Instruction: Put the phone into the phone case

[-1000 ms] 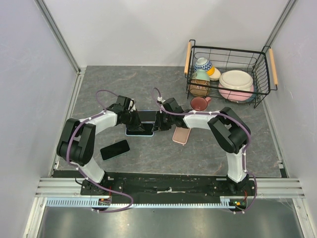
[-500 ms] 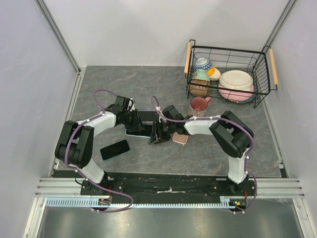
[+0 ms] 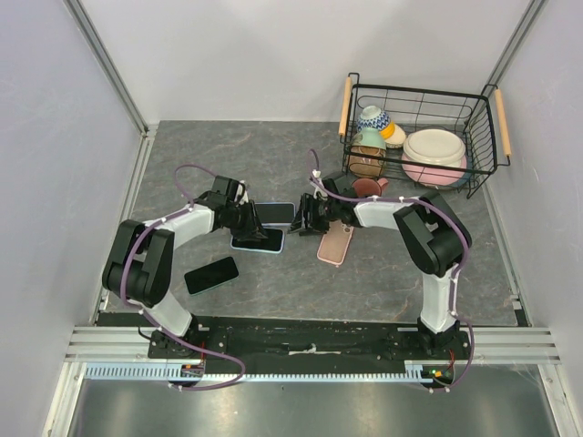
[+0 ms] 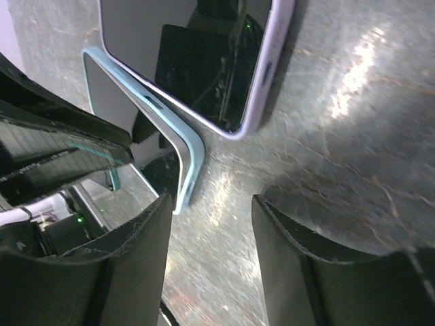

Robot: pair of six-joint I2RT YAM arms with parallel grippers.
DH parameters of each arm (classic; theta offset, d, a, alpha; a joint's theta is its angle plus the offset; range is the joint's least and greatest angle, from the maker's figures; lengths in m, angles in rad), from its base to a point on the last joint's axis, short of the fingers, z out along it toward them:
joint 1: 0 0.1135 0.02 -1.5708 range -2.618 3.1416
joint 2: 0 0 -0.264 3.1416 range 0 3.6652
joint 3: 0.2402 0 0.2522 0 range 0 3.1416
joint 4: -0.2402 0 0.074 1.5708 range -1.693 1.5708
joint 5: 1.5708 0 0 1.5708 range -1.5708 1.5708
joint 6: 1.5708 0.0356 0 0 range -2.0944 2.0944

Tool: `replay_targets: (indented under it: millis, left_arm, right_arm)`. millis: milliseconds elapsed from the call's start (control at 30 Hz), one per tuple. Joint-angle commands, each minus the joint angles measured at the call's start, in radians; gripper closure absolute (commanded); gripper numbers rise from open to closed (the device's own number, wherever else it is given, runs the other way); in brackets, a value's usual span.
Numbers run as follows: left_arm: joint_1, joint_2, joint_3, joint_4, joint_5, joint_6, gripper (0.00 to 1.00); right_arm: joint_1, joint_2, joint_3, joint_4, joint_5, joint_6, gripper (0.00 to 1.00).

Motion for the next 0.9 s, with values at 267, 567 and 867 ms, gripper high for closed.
replay_targets:
  millis: [267, 567, 867]
  left_arm:
    - [-0.024, 0.116, 0.096, 0.004, 0.004, 0.029, 0.76]
    - [-0.059, 0.183, 0.151, -0.056, -0.063, 0.044, 0.83]
    - [-0.073, 0.225, 0.179, -0.109, -0.085, 0.046, 0.85]
  right_arm:
    - [0.022, 0.145, 0.074, 0.070, -0.043, 0.045, 0.52]
    - [0.058, 0.213, 0.125, -0.004, 0.017, 0.006, 0.64]
    - [0.104, 0.266, 0.238, -0.242, 0.219, -0.115, 0.78]
